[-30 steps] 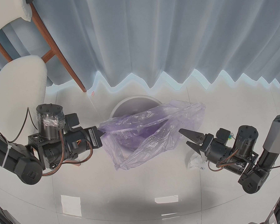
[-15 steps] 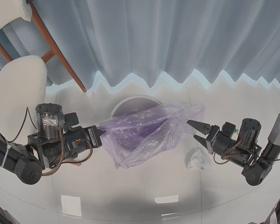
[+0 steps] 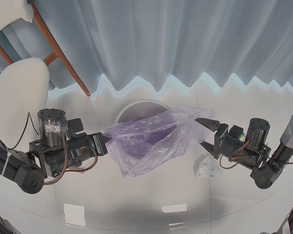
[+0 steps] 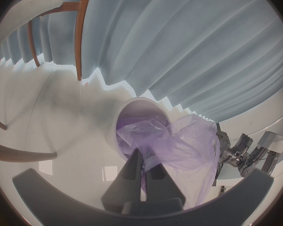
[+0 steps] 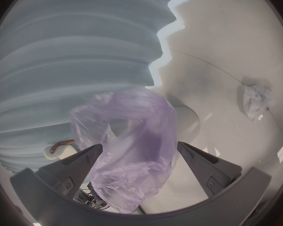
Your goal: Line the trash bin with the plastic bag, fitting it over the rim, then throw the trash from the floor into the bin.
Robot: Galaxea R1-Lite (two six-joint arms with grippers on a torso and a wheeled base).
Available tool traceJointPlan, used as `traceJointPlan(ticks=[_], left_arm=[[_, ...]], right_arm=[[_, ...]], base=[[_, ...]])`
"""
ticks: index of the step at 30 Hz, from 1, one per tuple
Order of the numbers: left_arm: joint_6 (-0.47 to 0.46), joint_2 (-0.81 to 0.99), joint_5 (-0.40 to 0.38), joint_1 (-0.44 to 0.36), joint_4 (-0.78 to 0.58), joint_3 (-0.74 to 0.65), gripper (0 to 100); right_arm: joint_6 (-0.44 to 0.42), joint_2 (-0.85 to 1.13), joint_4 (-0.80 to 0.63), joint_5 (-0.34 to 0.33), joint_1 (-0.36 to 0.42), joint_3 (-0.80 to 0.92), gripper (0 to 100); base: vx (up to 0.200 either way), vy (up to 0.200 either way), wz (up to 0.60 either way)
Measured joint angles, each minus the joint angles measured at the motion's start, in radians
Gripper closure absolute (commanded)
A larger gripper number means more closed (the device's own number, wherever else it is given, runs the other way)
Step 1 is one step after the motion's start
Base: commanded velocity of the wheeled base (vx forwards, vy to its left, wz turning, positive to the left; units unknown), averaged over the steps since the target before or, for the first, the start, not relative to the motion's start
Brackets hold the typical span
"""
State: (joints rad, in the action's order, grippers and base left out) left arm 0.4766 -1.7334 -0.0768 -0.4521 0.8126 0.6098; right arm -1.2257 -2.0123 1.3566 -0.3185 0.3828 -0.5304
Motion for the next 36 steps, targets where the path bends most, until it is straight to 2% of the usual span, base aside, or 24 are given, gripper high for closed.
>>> traceJointPlan(ticks=[6,7,17,21,25,28,32,36], left_arm=[[-0.018,0.0,0.001,0.001,0.0,-0.002,100],[-0.018,0.0,0.001,0.002,0.0,-0.002,100],[-0.02,-0.001,0.0,0.002,0.002,-0.002,100],[-0.02,-0.002,-0.001,0.003,0.003,-0.003,100],[-0.024,0.0,-0.015,0.003,0.016,-0.021,100],[-0.047,0.008,-0.05,0.005,0.045,-0.061,100],[-0.124,0.027,-0.104,0.008,0.079,-0.136,100],[-0.134,0.037,-0.107,0.009,0.084,-0.156,100]], right_arm=[[-0.022,-0.007,-0.025,-0.003,0.036,-0.004,0],[-0.022,-0.008,-0.025,-0.003,0.039,-0.003,100],[-0.005,-0.017,-0.018,0.002,0.061,0.002,100],[0.07,-0.023,0.002,0.007,0.07,0.018,100],[0.239,-0.04,0.077,0.009,0.079,0.062,100],[0.321,-0.067,0.173,0.01,0.095,0.099,100],[0.343,-0.105,0.194,0.011,0.12,0.142,100],[0.34,-0.125,0.196,0.011,0.13,0.155,100]], base=[[0.0,0.0,0.0],[0.0,0.0,0.0],[0.0,0.0,0.0],[0.0,0.0,0.0],[0.0,0.0,0.0],[0.133,0.0,0.0],[0.2,0.0,0.0],[0.2,0.0,0.0]])
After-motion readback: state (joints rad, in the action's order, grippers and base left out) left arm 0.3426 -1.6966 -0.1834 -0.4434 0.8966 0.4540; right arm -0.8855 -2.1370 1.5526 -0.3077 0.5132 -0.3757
